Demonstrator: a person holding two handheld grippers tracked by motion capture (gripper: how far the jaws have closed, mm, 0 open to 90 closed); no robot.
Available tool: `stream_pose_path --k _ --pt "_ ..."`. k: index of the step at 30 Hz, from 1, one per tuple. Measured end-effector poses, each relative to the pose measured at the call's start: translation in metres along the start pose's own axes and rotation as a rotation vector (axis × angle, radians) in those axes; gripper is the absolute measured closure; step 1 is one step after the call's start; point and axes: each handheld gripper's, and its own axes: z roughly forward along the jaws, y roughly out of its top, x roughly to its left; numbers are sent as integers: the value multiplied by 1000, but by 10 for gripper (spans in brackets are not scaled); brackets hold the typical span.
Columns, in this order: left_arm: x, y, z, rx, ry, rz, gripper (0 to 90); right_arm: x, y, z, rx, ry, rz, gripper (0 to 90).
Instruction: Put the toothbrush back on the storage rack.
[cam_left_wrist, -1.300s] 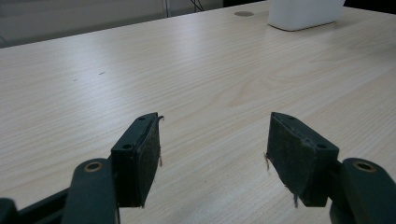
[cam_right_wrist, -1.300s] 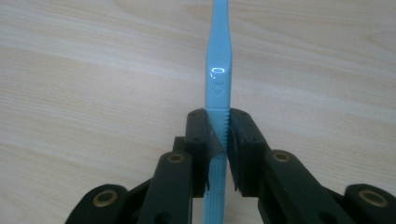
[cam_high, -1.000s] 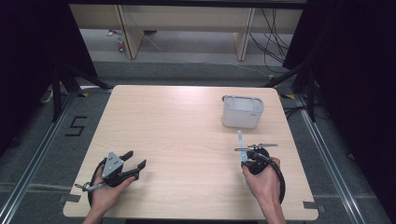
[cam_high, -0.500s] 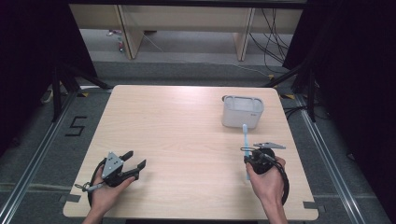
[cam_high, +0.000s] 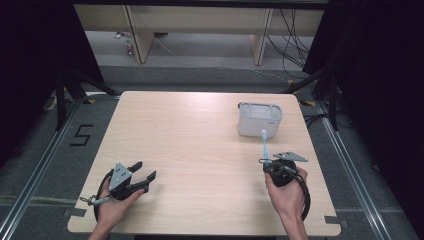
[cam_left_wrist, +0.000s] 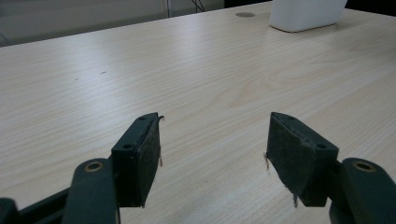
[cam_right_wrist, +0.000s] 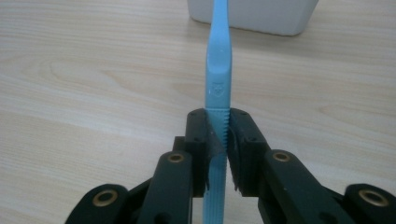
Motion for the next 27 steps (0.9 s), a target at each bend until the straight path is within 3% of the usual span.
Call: stream_pose_path --k 6,10,14,15,16,17,18,19,21,26,27 --pt "0 0 1 -11 -1 -2 345 0 0 -1 -43 -24 7 788" --pt "0 0 1 -12 -1 -3 345 -2 1 -4 -71 -15 2 788" --pt "0 0 0 -3 -1 -5 345 -1 1 -5 -75 -33 41 788" --pt "1 0 -1 -2 -1 -4 345 -5 1 -4 -86 -30 8 788" --pt "0 0 0 -2 -1 -3 345 -5 1 -3 -108 -13 28 788" --pt "0 0 0 -2 0 -3 345 -5 1 -3 -108 -31 22 788" --pt "0 0 0 -2 1 -3 346 -3 0 -4 -102 -31 55 788" --pt "0 0 0 -4 0 -1 346 -6 0 -3 -128 -37 16 788" --pt "0 0 1 -11 0 -3 347 -8 1 -5 -140 -31 0 788" --pt "0 0 -1 -3 0 -5 346 -9 2 -7 -185 -47 -7 788" --pt "0 0 0 -2 0 -4 347 -8 2 -6 -193 -37 10 788"
